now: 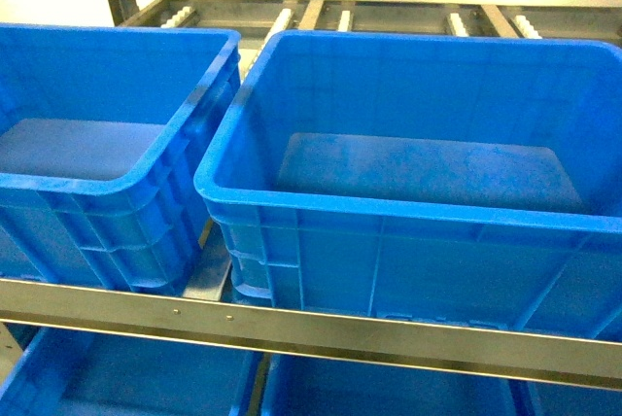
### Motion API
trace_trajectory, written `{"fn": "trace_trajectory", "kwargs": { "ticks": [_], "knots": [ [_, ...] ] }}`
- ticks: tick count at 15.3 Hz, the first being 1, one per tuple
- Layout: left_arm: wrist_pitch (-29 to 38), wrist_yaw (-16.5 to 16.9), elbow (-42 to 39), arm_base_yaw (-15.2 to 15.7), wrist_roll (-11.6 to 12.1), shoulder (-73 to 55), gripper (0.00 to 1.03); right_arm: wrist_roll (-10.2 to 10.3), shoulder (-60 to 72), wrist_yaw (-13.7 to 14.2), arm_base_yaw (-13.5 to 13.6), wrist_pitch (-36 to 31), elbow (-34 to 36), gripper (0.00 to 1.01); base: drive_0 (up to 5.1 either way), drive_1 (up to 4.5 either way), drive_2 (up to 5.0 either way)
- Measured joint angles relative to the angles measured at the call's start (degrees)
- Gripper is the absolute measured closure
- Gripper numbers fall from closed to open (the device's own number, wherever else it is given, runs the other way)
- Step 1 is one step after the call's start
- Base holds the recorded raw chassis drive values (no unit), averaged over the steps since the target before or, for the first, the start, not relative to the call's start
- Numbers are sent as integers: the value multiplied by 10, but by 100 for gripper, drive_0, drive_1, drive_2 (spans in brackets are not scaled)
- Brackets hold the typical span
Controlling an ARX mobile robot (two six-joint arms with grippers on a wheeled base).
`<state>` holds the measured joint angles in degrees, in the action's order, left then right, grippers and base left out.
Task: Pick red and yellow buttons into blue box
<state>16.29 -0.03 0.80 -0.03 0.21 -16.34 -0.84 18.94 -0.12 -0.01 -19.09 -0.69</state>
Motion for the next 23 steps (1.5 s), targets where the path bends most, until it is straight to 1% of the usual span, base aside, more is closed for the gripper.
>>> {"fn": "trace_trajectory", "kwargs": {
  "ticks": [4, 6, 7, 8, 9, 10, 11, 12, 13, 20, 21, 22, 23],
  "knots": [
    [-49, 0, 0, 0, 0, 50, 101, 0, -58, 0, 0, 58, 0, 99, 0, 0, 0],
    [-64, 0, 0, 0, 0, 66, 101, 0, -76, 0, 0, 77, 0, 99, 0, 0, 0],
    [-138, 0, 0, 0, 0, 113, 101, 0, -85, 0, 0, 86, 0, 99, 0, 0, 0],
    [-160, 0, 0, 0, 0, 160, 101, 0, -101, 0, 0, 109, 0, 99, 0, 0, 0],
    [-161, -1, 2, 0, 0, 158, 101, 0, -147, -1, 0, 179, 0, 99, 0, 0, 0],
    [-165, -2, 0, 0, 0, 159, 101, 0, -164, -1, 0, 193, 0, 99, 0, 0, 0],
    [-169, 1, 0, 0, 0, 159, 101, 0, -177, 1, 0, 195, 0, 99, 0, 0, 0],
    [-169, 0, 0, 0, 0, 159, 101, 0, -186, 2, 0, 183, -2, 99, 0, 0, 0],
    [-164, 0, 0, 0, 0, 159, 101, 0, -186, 1, 0, 198, 0, 99, 0, 0, 0],
    [-165, 0, 0, 0, 0, 159, 101, 0, -187, 1, 0, 193, 0, 99, 0, 0, 0],
    [-165, 0, 0, 0, -1, 159, 99, 0, -187, 1, 0, 193, 0, 99, 0, 0, 0],
    [-165, 0, 0, 0, -1, 159, 76, 0, -187, 1, 0, 193, 0, 80, 0, 0, 0],
    [-165, 0, 0, 0, -1, 159, 50, 0, -187, 1, 0, 193, 0, 54, 0, 0, 0]
  ]
}}
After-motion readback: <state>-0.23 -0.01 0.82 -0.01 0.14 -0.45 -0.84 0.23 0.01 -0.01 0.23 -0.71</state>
